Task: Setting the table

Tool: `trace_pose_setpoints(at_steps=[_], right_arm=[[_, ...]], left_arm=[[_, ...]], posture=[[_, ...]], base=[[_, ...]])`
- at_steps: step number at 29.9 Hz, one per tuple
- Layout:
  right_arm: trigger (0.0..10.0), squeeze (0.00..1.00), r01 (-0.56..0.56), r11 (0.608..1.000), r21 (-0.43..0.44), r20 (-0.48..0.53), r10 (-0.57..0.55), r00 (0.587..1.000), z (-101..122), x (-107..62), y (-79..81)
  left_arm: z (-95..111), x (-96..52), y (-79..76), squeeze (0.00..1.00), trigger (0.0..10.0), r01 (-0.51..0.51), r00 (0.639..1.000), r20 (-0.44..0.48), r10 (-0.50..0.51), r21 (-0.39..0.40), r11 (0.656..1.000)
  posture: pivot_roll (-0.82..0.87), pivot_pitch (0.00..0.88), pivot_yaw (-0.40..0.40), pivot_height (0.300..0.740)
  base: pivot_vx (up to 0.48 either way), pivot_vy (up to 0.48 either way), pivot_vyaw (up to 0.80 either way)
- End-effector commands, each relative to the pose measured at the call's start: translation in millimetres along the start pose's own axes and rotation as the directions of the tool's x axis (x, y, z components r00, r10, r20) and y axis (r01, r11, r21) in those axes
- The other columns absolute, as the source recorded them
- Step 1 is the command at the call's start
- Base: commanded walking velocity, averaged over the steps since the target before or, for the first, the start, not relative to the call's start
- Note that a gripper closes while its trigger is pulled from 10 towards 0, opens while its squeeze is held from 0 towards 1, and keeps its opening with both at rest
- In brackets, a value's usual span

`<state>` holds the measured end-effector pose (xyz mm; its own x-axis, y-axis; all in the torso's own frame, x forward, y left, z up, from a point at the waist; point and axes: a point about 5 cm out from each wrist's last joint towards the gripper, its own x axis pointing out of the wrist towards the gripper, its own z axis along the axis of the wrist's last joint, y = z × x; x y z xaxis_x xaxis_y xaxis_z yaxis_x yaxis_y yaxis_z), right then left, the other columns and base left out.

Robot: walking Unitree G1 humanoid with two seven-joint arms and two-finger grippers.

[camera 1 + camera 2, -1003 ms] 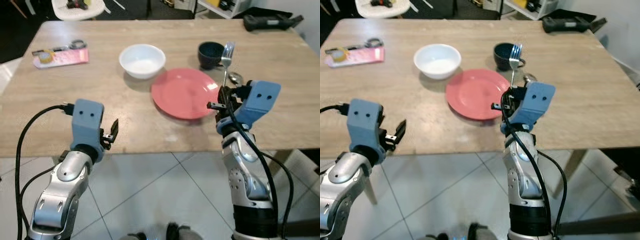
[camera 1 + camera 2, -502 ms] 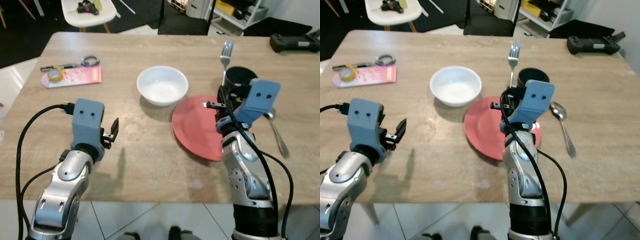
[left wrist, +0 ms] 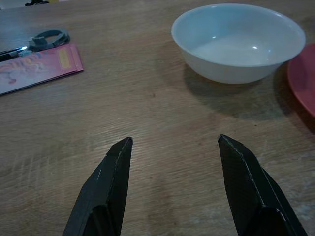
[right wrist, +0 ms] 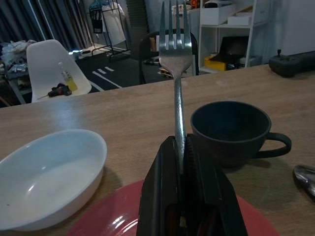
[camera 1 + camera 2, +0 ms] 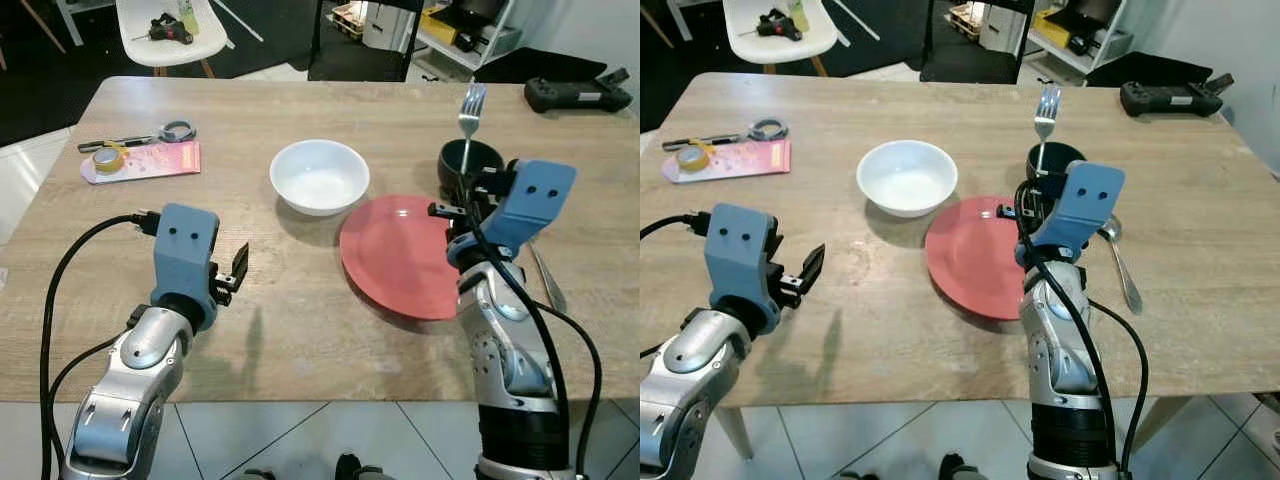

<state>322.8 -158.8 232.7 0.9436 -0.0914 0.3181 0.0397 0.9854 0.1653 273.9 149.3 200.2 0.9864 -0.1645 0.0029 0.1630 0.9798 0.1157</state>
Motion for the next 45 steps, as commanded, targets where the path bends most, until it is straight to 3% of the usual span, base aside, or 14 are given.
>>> trace_pose_setpoints(at_steps=[1, 29, 45], right_arm=[[10.0, 0.00, 0.006, 1.000, 0.003, 0.007, -0.006, 1.000, 0.4, -0.3, -1.3], [10.0, 0.00, 0.002, 1.000, 0.013, 0.000, -0.002, 1.000, -2.1, -1.1, 1.7], [10.0, 0.00, 0.001, 1.000, 0.013, 0.001, -0.001, 1.000, -2.6, -0.8, 1.8]], left_arm=[[-2.8, -0.4, 4.4, 0.00, 10.0, -0.029, 0.999, -0.014, 0.030, 0.001, 1.000], [-2.7, -0.6, 2.0, 0.00, 10.0, -0.016, 1.000, -0.012, 0.016, -0.004, 1.000], [0.4, -0.6, 0.8, 0.00, 10.0, -0.009, 1.000, 0.005, 0.009, -0.037, 0.999]], posture=[[0.12, 0.177, 0.056, 0.740], [0.12, 0.176, 0.057, 0.740], [0.12, 0.174, 0.057, 0.740]], base=[[0.000, -0.349, 0.00], [0.000, -0.363, 0.00], [0.000, 0.000, 0.00]])
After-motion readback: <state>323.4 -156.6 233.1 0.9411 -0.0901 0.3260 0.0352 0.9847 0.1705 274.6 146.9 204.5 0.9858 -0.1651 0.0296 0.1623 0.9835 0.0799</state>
